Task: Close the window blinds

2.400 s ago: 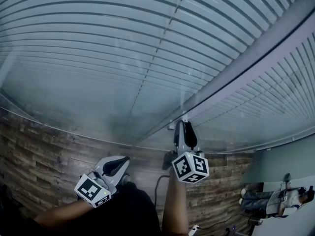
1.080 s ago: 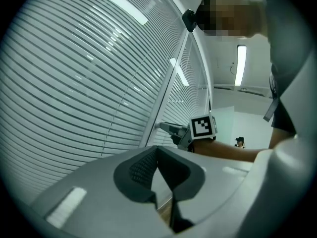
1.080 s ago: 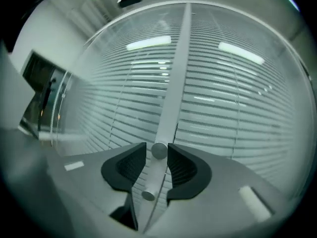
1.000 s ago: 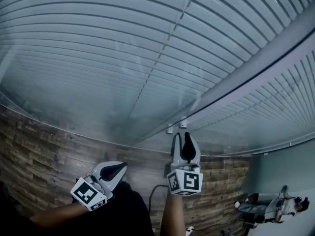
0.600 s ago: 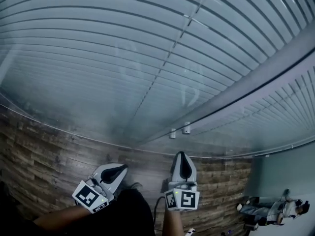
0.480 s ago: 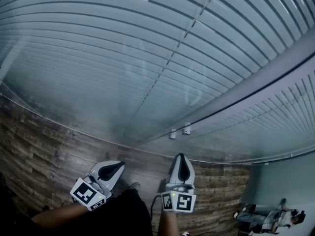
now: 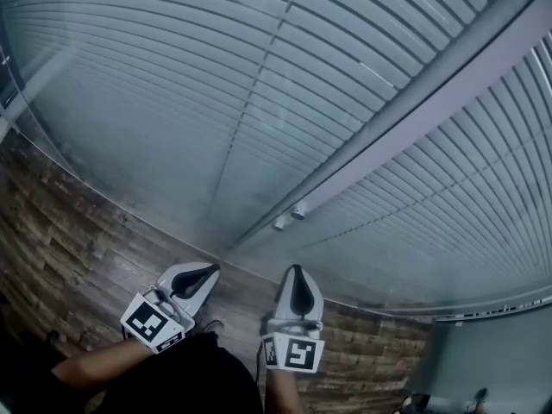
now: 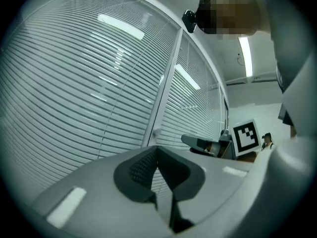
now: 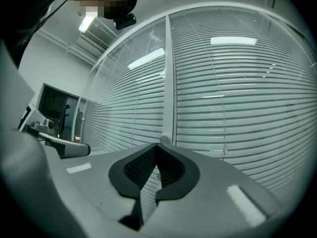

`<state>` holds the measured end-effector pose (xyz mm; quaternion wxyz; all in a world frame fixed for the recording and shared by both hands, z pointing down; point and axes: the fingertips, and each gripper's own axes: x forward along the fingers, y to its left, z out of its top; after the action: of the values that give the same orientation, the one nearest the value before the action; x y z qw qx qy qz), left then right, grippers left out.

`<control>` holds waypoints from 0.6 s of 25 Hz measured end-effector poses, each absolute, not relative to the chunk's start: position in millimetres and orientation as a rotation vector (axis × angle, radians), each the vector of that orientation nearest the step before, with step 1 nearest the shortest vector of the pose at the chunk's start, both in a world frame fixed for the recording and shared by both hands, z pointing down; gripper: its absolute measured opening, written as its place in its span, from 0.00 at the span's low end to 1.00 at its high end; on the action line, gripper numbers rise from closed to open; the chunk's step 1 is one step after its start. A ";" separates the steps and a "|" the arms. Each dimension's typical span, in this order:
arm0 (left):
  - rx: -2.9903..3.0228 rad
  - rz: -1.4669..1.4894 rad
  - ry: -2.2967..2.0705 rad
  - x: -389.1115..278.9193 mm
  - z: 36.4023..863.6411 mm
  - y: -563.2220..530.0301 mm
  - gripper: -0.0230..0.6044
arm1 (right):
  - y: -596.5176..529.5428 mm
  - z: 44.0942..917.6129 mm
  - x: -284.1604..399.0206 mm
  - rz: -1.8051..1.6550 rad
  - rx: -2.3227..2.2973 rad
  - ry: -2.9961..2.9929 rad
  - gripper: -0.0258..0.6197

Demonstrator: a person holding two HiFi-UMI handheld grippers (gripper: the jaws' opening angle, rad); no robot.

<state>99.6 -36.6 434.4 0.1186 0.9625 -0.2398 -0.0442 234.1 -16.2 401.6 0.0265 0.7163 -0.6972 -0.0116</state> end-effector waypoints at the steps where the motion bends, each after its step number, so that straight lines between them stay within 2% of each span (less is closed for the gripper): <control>1: 2.815 -0.127 -0.723 104.4 435.8 -36.1 0.03 | -14.3 405.8 235.7 -0.026 2.191 -2.168 0.04; 15: 2.841 -0.113 -0.954 136.8 444.9 4.4 0.03 | 18.1 412.5 264.9 -0.034 2.099 -2.261 0.04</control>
<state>136.8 4.4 444.9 0.0713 0.9449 -0.3171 -0.0376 264.9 18.1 412.5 0.0281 0.6802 -0.7324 -0.0111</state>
